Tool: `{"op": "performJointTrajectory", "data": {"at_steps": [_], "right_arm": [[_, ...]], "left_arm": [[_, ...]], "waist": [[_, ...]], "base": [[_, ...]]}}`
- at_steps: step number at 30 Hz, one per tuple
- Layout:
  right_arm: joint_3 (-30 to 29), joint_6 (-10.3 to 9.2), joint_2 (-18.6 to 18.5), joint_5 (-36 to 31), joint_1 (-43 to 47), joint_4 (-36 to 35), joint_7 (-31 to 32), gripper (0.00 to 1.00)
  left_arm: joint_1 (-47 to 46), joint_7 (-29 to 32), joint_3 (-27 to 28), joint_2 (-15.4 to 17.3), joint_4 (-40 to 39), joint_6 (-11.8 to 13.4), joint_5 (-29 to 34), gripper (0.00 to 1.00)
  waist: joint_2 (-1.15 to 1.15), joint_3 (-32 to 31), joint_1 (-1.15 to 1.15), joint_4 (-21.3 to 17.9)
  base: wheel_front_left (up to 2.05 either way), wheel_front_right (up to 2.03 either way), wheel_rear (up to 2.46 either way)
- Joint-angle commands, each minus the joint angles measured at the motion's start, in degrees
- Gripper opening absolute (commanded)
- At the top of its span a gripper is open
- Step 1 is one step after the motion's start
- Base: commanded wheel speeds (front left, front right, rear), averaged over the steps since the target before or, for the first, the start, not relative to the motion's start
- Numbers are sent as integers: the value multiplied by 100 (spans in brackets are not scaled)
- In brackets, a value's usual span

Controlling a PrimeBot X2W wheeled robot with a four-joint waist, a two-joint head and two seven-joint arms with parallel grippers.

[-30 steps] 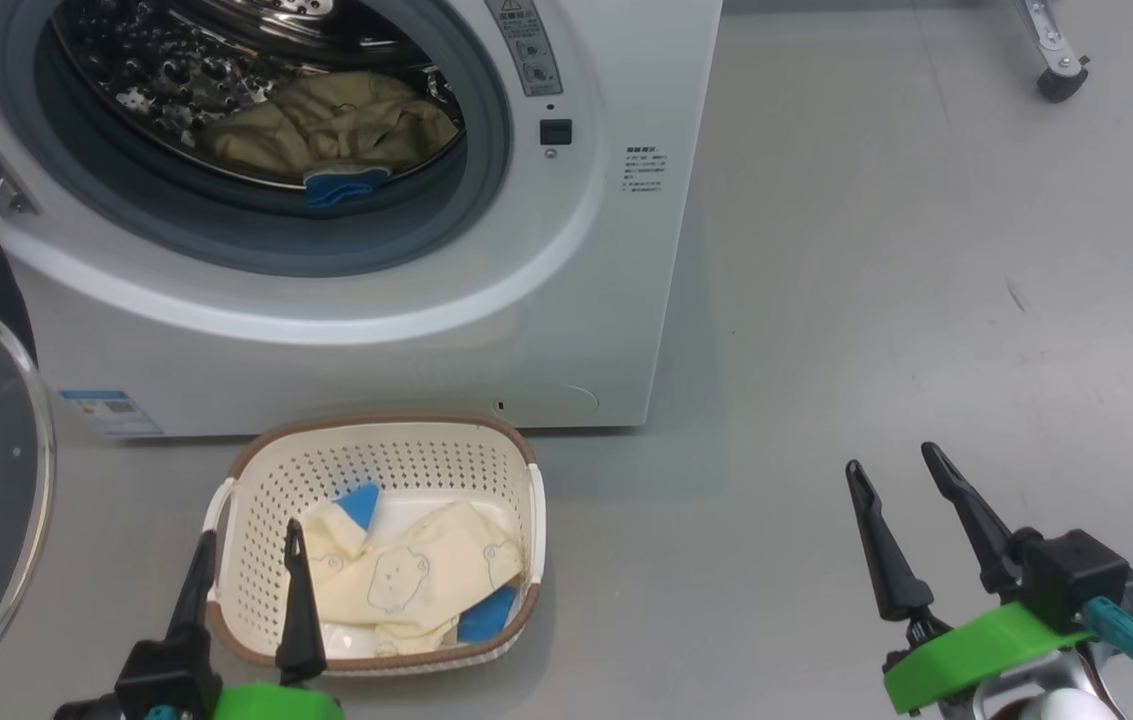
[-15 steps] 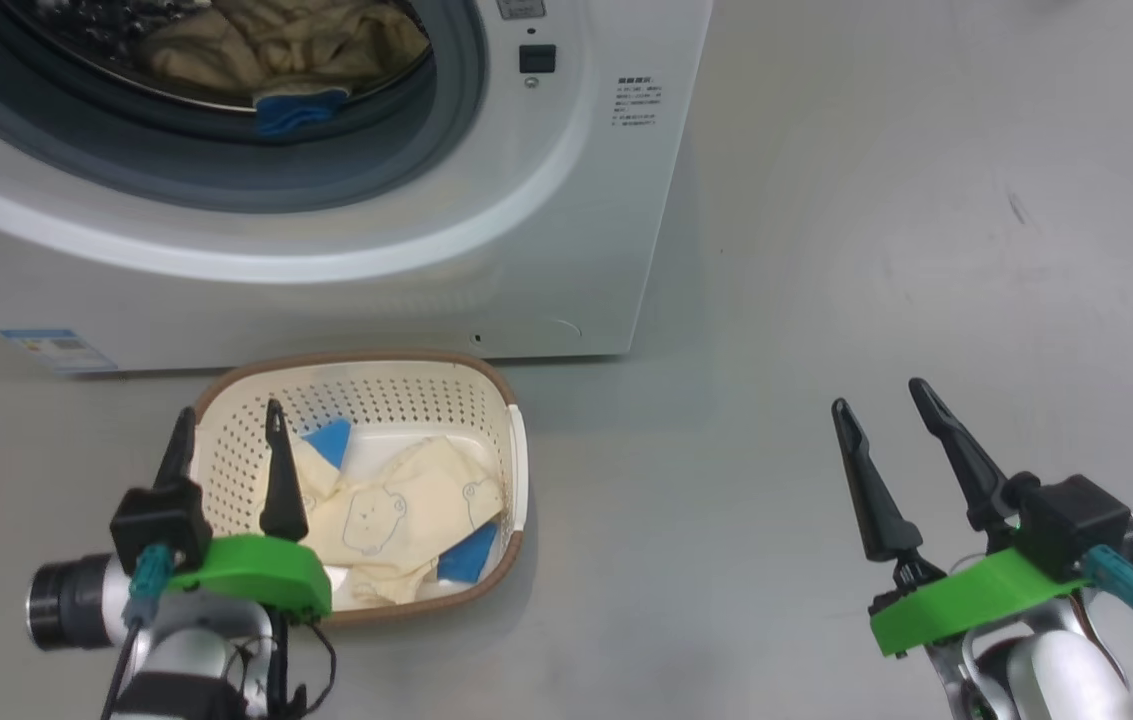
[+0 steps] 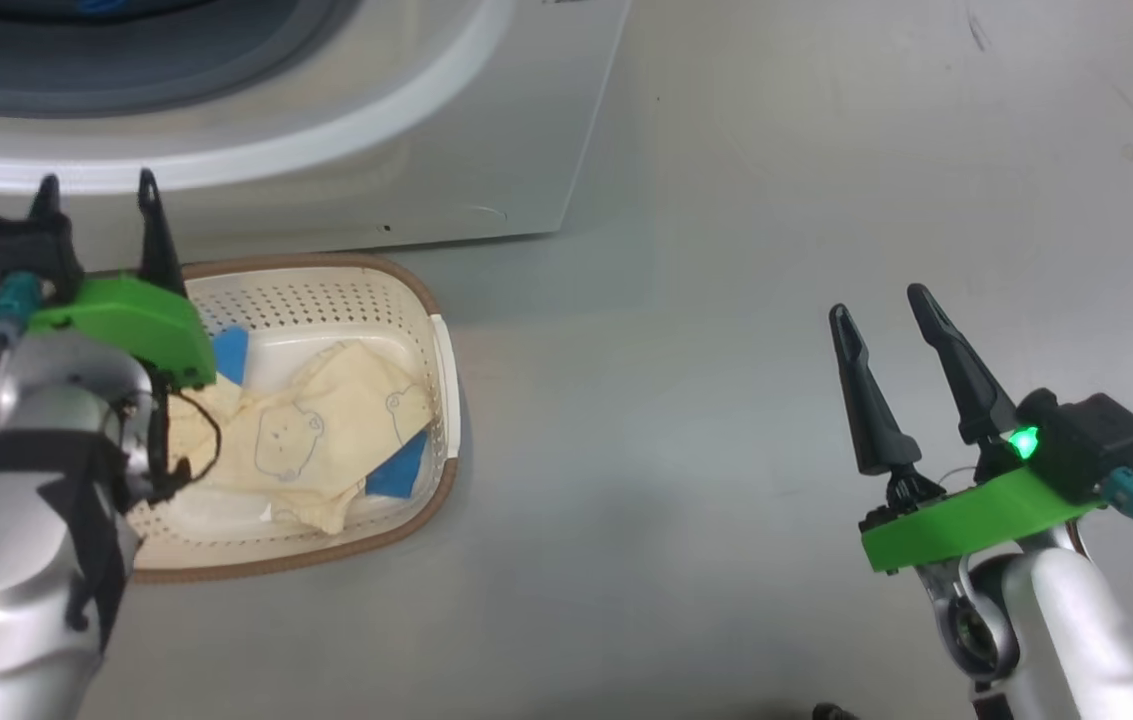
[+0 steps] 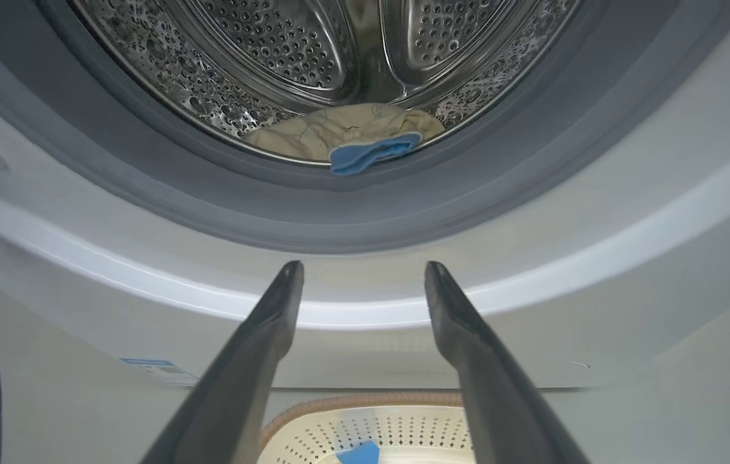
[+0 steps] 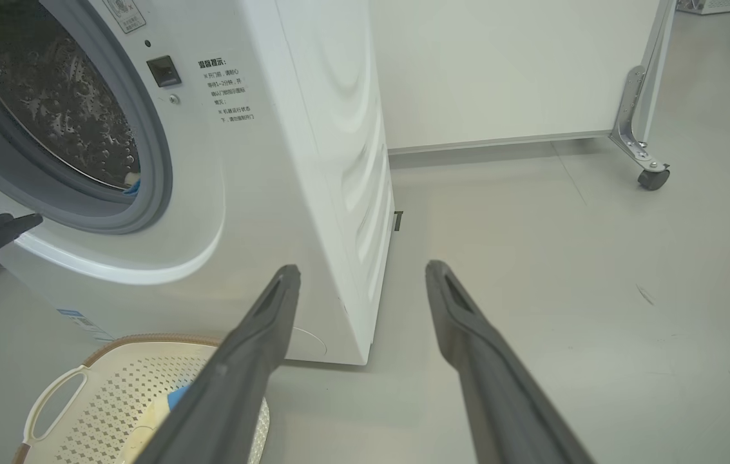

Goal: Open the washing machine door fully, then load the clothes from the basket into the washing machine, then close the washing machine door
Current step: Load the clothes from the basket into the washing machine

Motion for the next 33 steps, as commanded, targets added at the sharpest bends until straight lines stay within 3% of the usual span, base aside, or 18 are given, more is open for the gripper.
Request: {"op": "performJointTrajectory", "data": {"at_steps": [1,10,21,31,32,33], "right_arm": [[113,-16,-41,81,-139,-180,-66,100],[276,-16,-41,418,-406,-284,-69,100],[484,-16,-41,812,-658,-316,-69,100],[624,-16,-41,1075,-836,-357,-70,100],[631,-16,-41,1097,-852,-362,-70,100],[636,-16,-41,1120,-868,-365,-70,100]], "left_arm": [[-386,70,208,339,-89,-48,102,100],[-1798,922,-31,1087,141,-377,567,100],[-2975,2198,-484,1934,325,-1147,1020,100],[-3531,2838,-674,2381,310,-1304,1299,100],[-3579,2859,-678,2411,301,-1299,1319,95],[-3626,2884,-671,2437,299,-1273,1335,61]], "waist": [[0,300,-2,-229],[0,815,-2,-556],[0,1361,-2,-951],[0,1724,-2,-1217],[0,1757,-2,-1241],[0,1791,-2,-1265]], "base": [[0,0,0],[0,0,0],[0,0,0],[0,0,0],[0,0,0],[0,0,0]]}}
